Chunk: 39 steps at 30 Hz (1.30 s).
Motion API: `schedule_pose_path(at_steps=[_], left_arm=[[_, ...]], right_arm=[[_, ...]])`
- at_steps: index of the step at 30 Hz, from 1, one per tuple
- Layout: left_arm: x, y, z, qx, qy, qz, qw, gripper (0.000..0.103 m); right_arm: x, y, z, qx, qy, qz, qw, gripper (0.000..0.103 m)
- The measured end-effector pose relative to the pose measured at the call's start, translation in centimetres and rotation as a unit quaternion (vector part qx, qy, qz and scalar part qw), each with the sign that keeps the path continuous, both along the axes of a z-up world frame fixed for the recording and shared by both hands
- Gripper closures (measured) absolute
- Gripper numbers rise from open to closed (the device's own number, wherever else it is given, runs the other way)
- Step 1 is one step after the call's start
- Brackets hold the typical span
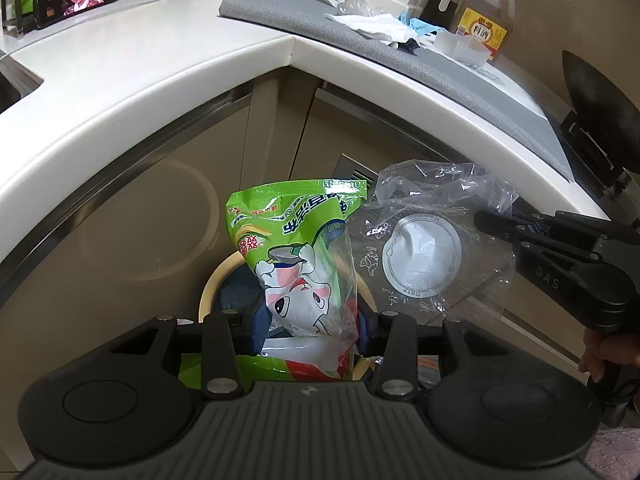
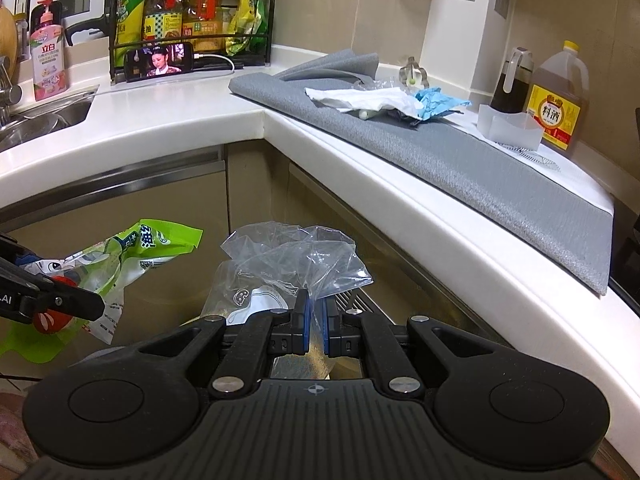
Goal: Collect trash
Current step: 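Carry the snack bag and plastic wrap down over the blue bin with both grippers, then open both grippers to drop the snack bag and wrap into the bin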
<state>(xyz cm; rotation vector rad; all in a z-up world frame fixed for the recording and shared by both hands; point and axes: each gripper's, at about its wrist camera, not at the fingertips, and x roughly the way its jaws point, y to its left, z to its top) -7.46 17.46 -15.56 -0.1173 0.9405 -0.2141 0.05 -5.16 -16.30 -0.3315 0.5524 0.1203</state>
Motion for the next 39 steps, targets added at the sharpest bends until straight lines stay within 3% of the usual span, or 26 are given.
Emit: schedule_pose_path(at_steps=[27, 39], left_arm=[[3.2, -1.6, -2.0, 0.014, 0.034, -0.002, 0.9993, 0.056], [5.1, -2.6, -4.6, 0.030, 0.062, 0.004, 0.9976, 0.056]], right_arm=[[2.4, -0.6, -2.7, -0.008, 0.041, -0.020, 0.999, 0.097], [5.1, -0.3, -4.8, -0.025, 0.063, -0.027, 0.997, 0.097]])
